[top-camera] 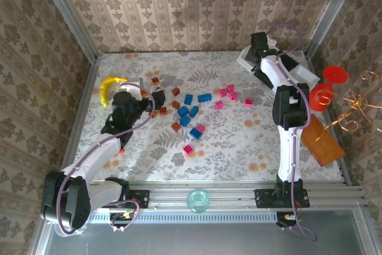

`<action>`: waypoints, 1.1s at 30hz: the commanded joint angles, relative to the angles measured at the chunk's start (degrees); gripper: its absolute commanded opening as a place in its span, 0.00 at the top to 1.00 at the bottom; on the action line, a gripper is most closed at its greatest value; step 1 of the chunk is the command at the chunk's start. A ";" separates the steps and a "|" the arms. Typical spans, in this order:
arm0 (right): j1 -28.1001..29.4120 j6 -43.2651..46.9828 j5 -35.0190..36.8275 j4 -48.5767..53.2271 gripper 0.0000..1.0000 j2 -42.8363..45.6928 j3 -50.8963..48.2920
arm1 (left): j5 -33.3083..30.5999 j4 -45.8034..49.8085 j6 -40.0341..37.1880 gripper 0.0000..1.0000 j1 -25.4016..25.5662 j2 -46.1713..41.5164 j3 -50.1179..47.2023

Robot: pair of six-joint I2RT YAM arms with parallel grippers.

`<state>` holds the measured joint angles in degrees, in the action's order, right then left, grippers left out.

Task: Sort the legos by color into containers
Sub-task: Move the container to the top-center of the table.

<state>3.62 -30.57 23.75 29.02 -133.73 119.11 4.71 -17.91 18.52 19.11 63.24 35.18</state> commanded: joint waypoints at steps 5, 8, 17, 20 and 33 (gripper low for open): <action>-1.84 -4.66 -2.33 8.31 0.30 -7.26 9.31 | 0.02 0.76 2.17 0.00 0.49 -2.42 0.94; -2.47 -4.33 -4.06 10.87 0.37 -10.63 14.33 | 0.36 0.86 2.34 0.00 0.50 -2.51 0.87; -1.00 3.60 -10.78 15.07 0.59 -11.55 16.58 | 0.21 3.05 3.46 0.00 0.57 -4.29 -1.63; 1.49 7.76 -11.93 11.81 0.62 -8.15 10.33 | 0.39 3.00 4.40 0.00 0.57 -5.47 -3.43; 12.69 18.37 -18.20 7.72 0.67 -7.54 7.82 | 0.91 4.04 4.98 0.00 1.08 -4.90 -4.77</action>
<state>15.70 -16.40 9.87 36.10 -141.25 125.89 4.78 -14.44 22.37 19.70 58.15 30.70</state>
